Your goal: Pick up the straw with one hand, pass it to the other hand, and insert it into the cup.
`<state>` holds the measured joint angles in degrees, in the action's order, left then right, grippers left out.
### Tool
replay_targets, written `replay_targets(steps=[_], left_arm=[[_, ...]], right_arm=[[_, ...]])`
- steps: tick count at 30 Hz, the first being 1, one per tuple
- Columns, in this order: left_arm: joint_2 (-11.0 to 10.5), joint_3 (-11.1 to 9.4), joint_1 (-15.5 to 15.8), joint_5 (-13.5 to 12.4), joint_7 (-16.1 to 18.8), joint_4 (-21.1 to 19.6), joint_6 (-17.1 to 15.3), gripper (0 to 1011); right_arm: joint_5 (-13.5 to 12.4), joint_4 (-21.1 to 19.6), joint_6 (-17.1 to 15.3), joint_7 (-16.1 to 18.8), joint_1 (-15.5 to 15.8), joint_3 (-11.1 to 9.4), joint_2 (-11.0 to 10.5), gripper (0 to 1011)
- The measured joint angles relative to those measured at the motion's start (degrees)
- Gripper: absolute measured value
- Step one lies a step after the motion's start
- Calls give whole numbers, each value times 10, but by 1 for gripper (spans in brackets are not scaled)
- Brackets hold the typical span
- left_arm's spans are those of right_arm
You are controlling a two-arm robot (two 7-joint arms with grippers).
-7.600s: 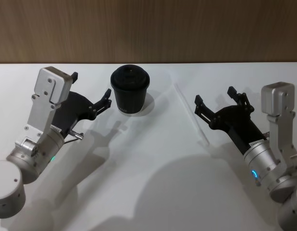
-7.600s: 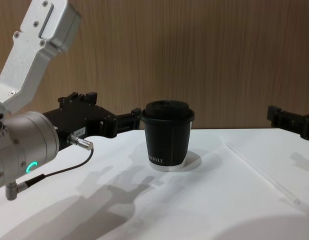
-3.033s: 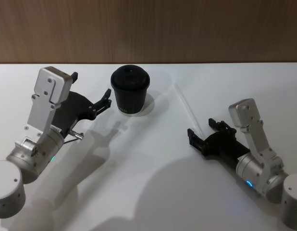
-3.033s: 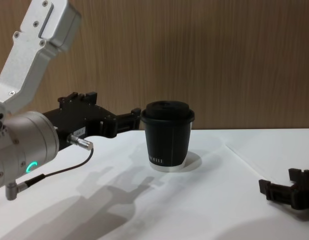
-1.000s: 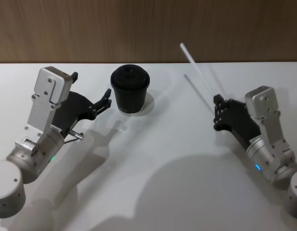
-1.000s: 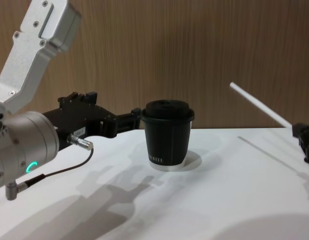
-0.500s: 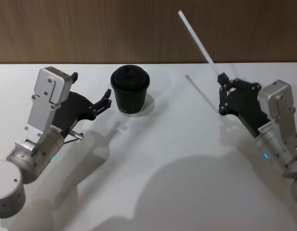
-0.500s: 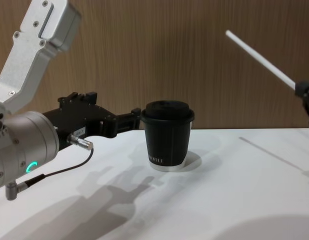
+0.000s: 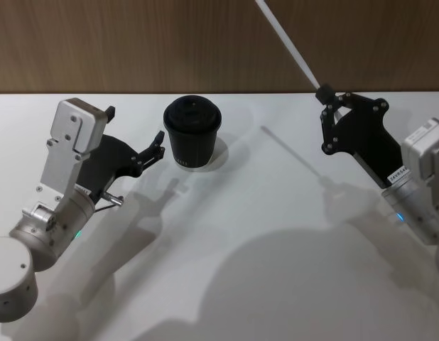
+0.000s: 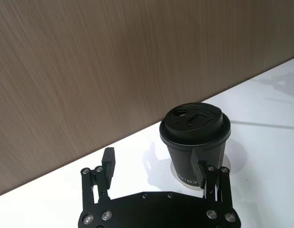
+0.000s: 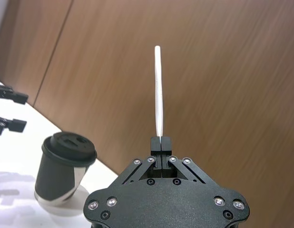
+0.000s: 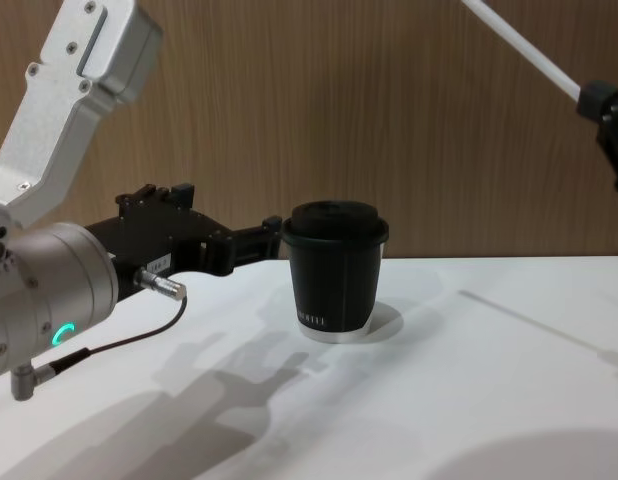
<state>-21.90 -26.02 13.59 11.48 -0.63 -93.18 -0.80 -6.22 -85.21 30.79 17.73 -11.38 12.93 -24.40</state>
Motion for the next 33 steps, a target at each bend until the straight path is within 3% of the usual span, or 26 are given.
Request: replay_targets(steps=[8,19,33], left_arm=[[0,1,0,1,-5,-2,0,1003],[-10,6,6,27,-54,-18,8,1003],[-7,30,18,116,-145,-43,18,1003]], right_arm=[[-10,4,37,22,-10,3,-5,6],[-15,6,59,34,-15,4,-7,6],[-18,8,70,40,-18,5,-9,6]])
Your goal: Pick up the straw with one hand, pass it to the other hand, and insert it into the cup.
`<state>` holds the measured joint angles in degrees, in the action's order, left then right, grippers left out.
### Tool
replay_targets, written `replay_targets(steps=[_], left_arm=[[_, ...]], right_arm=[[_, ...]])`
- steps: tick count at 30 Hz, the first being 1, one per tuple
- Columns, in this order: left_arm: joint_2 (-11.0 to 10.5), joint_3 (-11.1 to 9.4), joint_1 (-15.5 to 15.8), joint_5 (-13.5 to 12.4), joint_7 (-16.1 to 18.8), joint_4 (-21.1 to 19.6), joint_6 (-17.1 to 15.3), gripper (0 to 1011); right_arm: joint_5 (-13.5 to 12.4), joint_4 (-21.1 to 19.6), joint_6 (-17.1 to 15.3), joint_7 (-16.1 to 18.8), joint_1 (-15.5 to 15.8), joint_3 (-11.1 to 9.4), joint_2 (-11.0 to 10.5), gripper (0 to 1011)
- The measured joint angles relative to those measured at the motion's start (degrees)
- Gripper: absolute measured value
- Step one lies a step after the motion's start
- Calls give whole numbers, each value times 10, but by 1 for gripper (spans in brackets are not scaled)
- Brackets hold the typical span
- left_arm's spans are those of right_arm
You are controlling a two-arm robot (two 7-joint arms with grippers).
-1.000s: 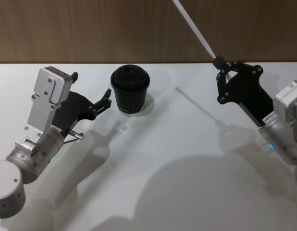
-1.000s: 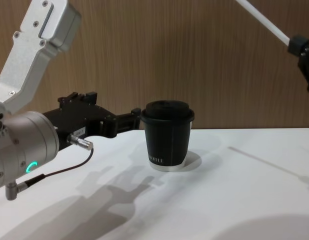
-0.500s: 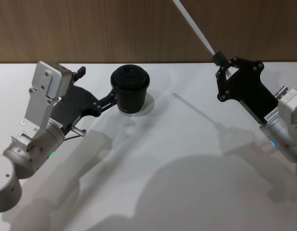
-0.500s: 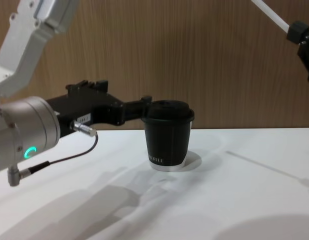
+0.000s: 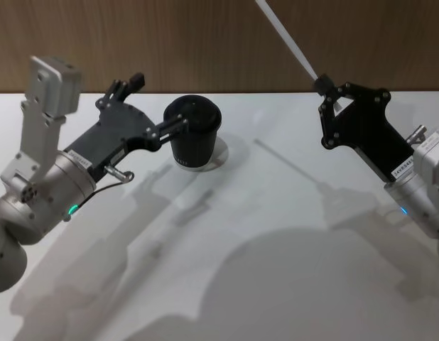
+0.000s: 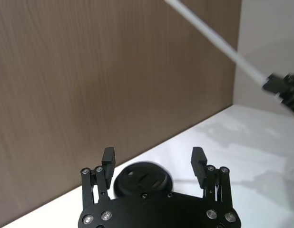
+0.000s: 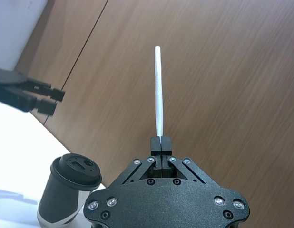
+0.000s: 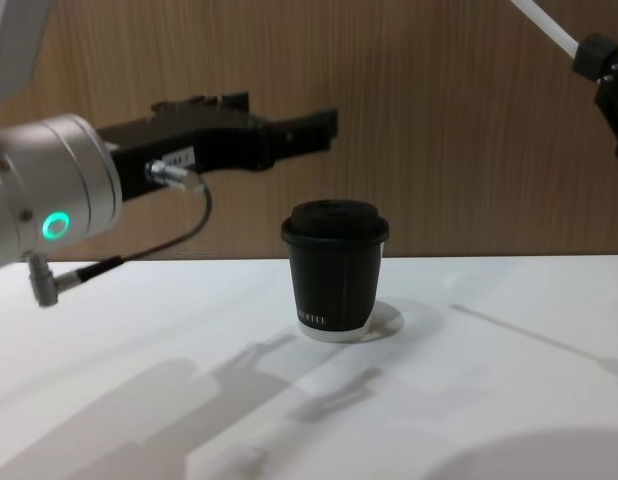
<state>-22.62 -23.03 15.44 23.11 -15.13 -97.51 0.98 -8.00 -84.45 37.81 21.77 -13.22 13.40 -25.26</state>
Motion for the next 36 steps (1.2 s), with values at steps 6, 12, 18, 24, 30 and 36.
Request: replay_targets(steps=[6,12,18,24,30,36], left_arm=[[11,10,9,47,-35,-4,0,1003],[21,13,20,88,-65,-4,-3,1003],[37,10,39,139,-102,7,-20,1002],[53,2,59,174,-121,23,-40,1003],[74,-10,85,204,-136,50,-60,1003],[92,-17,107,230,-149,76,-74,1003]], right_arm=[[0,0,2,1,0,0,0,6],[-1,0,3,1,-1,0,-1,6],[-1,0,4,2,-1,0,-1,6],[-1,0,4,2,-1,0,-1,6],[-1,0,5,2,-1,0,-1,6],[-1,0,5,2,-1,0,-1,6]])
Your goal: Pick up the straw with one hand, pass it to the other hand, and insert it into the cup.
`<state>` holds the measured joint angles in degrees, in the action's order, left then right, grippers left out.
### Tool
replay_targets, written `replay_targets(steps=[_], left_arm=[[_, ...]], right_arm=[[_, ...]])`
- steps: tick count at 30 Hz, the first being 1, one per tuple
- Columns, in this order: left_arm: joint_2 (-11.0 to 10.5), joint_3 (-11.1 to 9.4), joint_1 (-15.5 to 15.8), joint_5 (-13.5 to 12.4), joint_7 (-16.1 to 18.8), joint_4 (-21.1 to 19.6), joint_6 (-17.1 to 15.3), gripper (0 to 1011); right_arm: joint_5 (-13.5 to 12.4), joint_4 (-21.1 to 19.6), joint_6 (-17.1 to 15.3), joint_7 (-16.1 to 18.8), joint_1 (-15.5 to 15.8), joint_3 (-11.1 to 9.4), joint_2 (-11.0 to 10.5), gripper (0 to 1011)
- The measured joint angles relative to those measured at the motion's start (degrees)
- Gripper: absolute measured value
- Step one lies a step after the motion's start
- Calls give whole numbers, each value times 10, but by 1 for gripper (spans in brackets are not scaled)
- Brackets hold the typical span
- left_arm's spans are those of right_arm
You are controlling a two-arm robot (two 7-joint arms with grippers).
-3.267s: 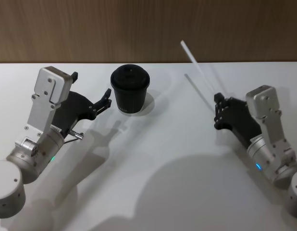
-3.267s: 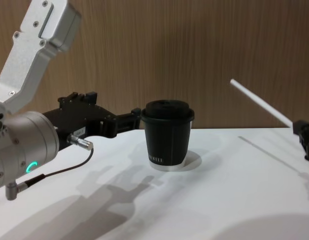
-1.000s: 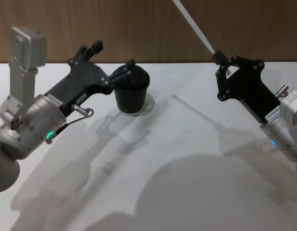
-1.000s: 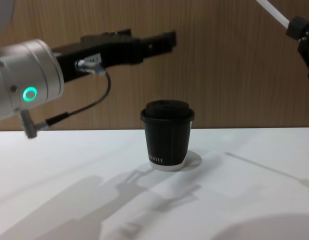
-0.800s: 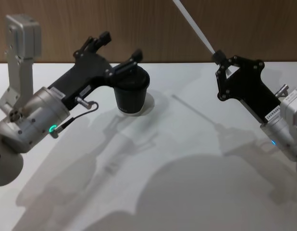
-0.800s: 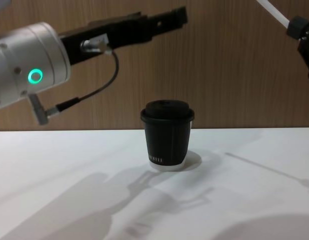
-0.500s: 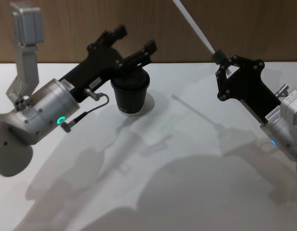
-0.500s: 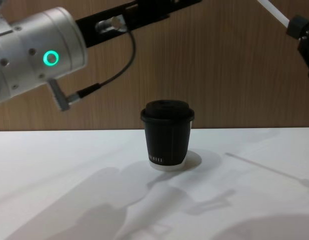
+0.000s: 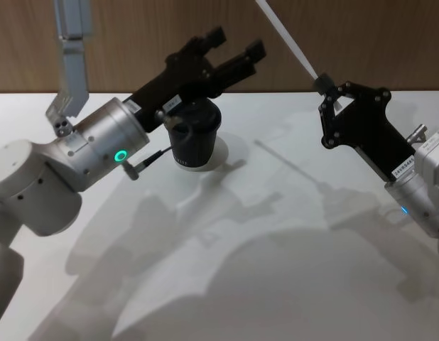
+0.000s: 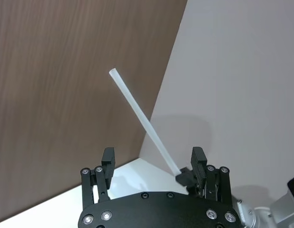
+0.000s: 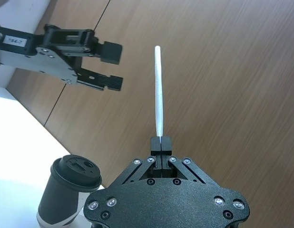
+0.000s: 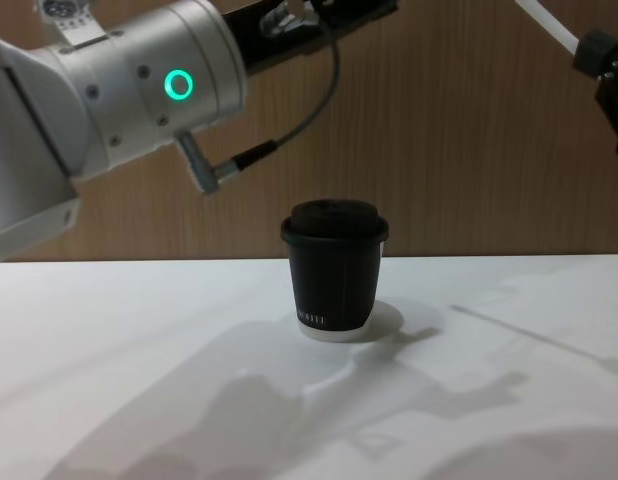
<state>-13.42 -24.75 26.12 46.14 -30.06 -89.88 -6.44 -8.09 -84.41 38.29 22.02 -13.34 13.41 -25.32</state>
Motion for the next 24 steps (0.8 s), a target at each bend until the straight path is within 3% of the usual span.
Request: replay_targets(steps=[24], left_arm=[[56,-6,48,100,-36,79,-44,1003]], right_arm=[[0,0,0,0,0,0,0,6]])
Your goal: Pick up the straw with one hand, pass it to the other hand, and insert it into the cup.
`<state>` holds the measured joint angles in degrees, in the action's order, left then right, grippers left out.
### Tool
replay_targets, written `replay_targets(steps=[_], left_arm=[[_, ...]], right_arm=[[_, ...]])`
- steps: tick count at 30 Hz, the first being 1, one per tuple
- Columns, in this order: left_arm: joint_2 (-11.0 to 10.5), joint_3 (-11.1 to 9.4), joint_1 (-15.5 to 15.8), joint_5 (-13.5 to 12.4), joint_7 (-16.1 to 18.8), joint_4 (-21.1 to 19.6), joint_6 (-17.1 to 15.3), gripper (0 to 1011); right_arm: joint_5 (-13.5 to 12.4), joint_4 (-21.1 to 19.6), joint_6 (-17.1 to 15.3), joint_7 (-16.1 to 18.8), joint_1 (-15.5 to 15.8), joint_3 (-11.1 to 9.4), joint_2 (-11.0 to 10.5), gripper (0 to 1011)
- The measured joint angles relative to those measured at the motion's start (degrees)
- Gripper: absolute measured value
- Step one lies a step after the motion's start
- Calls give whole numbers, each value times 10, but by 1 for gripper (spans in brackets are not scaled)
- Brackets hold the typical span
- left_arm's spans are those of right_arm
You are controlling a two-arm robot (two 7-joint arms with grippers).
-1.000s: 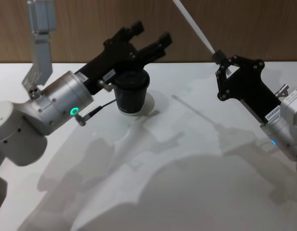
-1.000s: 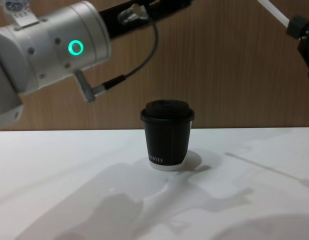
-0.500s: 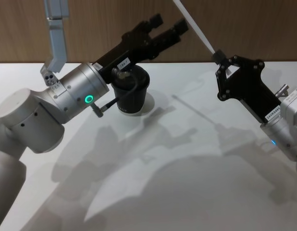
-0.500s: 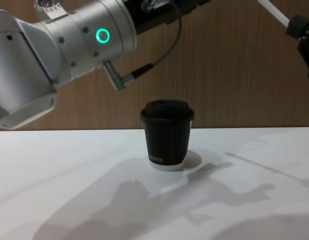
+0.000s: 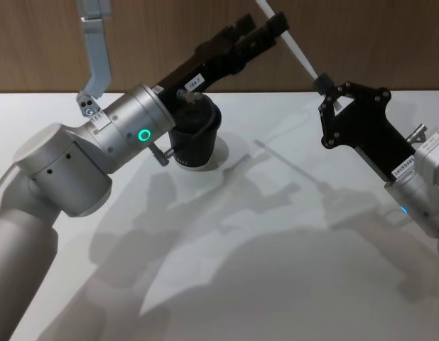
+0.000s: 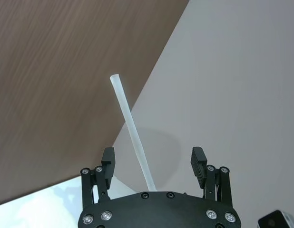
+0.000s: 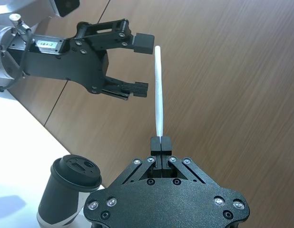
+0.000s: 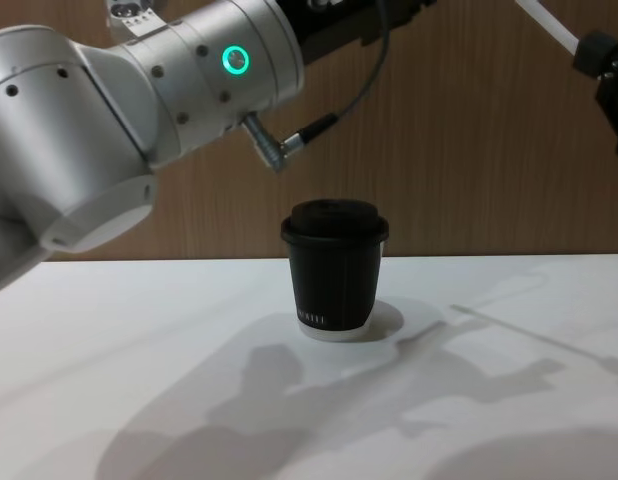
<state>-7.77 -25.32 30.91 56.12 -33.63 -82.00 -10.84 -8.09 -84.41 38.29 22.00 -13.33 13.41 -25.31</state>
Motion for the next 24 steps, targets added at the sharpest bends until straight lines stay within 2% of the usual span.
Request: replay_targets(steps=[10,24], left_arm=[[16,-5,14,20,-7,24,-4,1003],[27,-12,25,34,-12,41,-3,1003]], right_arm=[[0,0,0,0,0,0,0,6],[0,0,0,0,0,0,0,6]])
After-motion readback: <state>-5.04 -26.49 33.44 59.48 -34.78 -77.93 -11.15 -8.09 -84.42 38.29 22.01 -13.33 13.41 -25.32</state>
